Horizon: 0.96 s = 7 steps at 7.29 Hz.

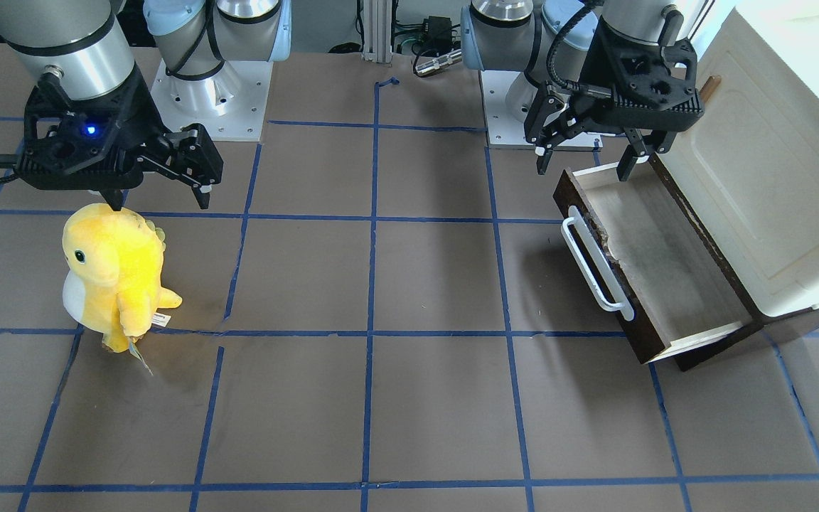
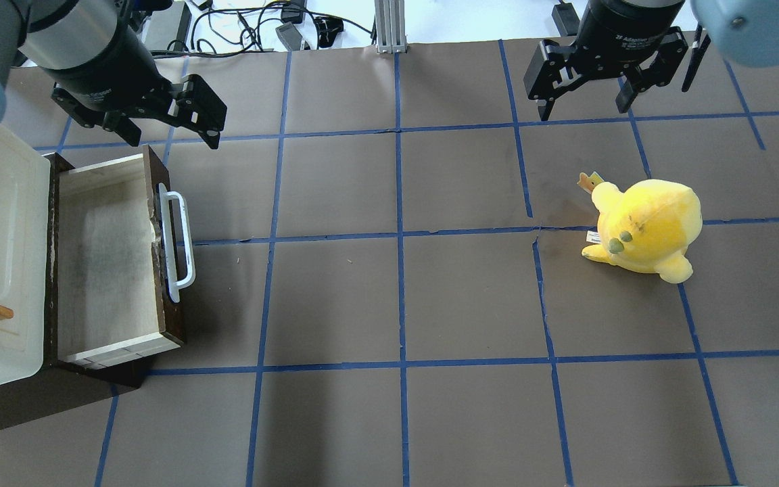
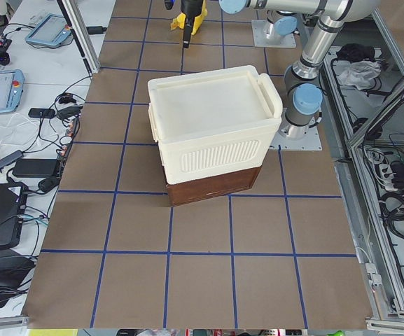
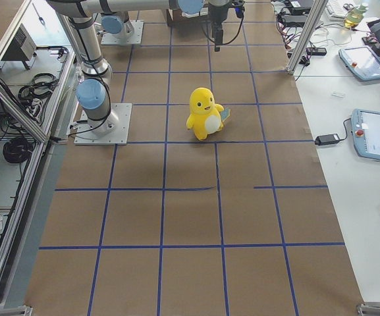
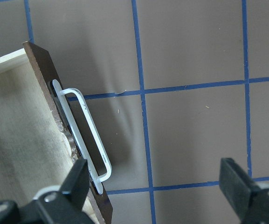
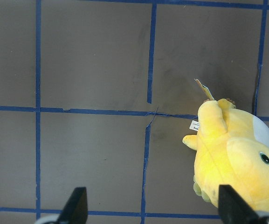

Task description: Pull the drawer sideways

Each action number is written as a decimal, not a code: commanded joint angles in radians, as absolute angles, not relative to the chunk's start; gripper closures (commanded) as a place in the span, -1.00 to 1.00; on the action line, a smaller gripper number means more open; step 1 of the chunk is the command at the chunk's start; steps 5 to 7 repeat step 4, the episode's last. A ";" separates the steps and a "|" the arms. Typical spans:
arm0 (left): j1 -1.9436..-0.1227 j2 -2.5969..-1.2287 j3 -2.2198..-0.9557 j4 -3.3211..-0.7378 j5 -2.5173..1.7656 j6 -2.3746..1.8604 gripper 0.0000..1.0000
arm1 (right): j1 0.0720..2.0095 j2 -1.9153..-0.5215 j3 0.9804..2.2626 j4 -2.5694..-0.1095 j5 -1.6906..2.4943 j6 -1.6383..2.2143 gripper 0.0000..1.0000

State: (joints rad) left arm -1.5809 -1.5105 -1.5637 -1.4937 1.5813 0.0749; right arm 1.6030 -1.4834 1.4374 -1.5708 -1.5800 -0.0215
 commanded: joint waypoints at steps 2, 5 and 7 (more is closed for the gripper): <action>-1.580 -1.514 -1.565 -1.483 1.582 0.071 -1.00 | 1.603 -1.483 1.437 -1.571 -1.580 -0.021 -1.00; -1.577 -1.516 -1.565 -1.480 1.578 0.069 -1.00 | 1.603 -1.483 1.437 -1.571 -1.580 -0.023 -1.00; -1.577 -1.516 -1.565 -1.480 1.578 0.069 -1.00 | 1.603 -1.483 1.437 -1.571 -1.580 -0.023 -1.00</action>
